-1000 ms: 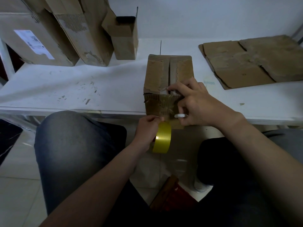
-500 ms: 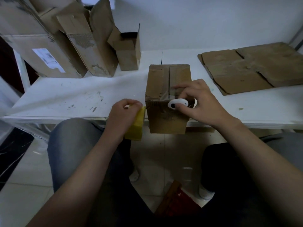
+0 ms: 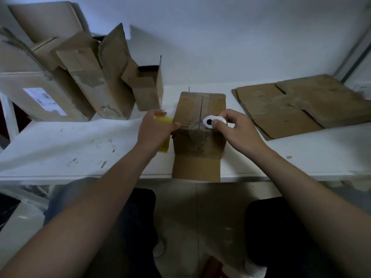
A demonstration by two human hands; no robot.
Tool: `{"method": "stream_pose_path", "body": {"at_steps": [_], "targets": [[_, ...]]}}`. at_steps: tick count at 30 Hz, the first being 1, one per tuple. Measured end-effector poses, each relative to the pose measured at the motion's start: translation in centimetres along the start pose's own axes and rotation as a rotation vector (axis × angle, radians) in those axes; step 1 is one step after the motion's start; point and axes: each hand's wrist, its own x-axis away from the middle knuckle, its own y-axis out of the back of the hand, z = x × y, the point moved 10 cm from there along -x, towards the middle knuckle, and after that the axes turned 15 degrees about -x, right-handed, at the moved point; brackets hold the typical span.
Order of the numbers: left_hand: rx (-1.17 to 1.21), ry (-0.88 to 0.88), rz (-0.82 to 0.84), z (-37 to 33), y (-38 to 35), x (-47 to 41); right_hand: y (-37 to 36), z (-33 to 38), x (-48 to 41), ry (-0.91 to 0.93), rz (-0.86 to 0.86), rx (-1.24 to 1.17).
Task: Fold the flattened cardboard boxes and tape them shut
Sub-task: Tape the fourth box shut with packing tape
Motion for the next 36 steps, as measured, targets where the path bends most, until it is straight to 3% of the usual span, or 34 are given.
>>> {"method": "stream_pose_path", "body": {"at_steps": [7, 13, 17, 22, 30, 34, 36], "targets": [[-0.07, 0.018, -0.011, -1.2, -0.8, -5.6, 0.3, -1.6, -6.8, -0.076, 0.009, 0.01], [-0.077, 0.051, -0.009, -0.7, -1.7, -7.8, 6.0, -3.8, -9.8, -0.232, -0.135, 0.058], [-0.075, 0.026, -0.036, -1.6, -1.1, -8.5, 7.3, -8.6, -8.9, -0.518, 0.087, 0.352], [-0.127, 0.005, -0.037, -2.4, -1.6, -8.4, 6.5, -11.9, -8.0, -0.642, 0.259, 0.495], [-0.119, 0.005, -0.032, -2.4, -2.1, -8.3, 6.8, -13.2, -8.9, -0.58, 0.23, 0.648], [-0.117, 0.007, -0.027, -2.1, -2.2, -8.2, 5.9, -7.3, -10.5, -0.171, 0.032, 0.487], [-0.121, 0.002, -0.029, -2.2, -2.2, -8.3, 3.2, -3.2, -10.3, 0.073, 0.11, 0.481]]}}
